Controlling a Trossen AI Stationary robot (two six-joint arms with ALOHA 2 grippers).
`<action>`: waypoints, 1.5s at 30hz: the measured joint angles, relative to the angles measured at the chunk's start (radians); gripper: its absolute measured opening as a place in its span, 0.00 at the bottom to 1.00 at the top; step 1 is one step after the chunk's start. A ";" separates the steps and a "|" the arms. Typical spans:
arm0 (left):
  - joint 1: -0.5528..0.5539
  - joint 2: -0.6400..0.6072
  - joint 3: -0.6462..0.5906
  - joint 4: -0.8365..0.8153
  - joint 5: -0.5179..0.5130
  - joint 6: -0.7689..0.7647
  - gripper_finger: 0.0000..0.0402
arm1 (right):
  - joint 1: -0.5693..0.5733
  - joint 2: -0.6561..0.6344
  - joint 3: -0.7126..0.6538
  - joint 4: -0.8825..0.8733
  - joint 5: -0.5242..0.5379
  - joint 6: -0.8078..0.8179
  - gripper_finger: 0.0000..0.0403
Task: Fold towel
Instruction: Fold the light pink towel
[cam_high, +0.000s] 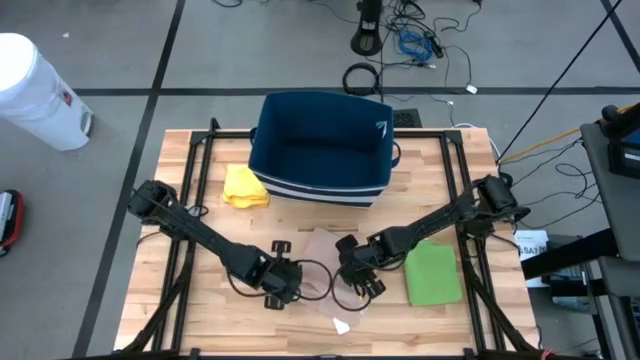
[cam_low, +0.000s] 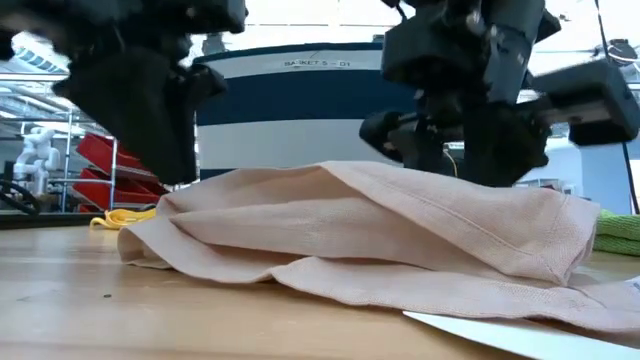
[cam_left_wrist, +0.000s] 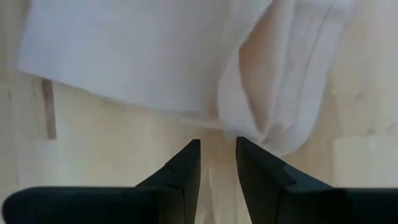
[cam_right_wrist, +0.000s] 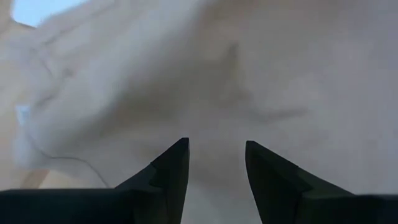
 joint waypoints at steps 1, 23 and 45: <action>-0.001 -0.004 0.000 0.019 0.000 0.007 0.27 | -0.004 0.008 0.000 0.002 -0.010 -0.001 0.36; 0.101 -0.011 -0.022 0.113 0.272 0.157 0.27 | -0.016 0.055 0.000 0.060 -0.074 -0.022 0.36; 0.130 -0.011 -0.022 0.096 0.356 0.177 0.01 | -0.025 0.055 0.000 0.074 -0.065 -0.011 0.36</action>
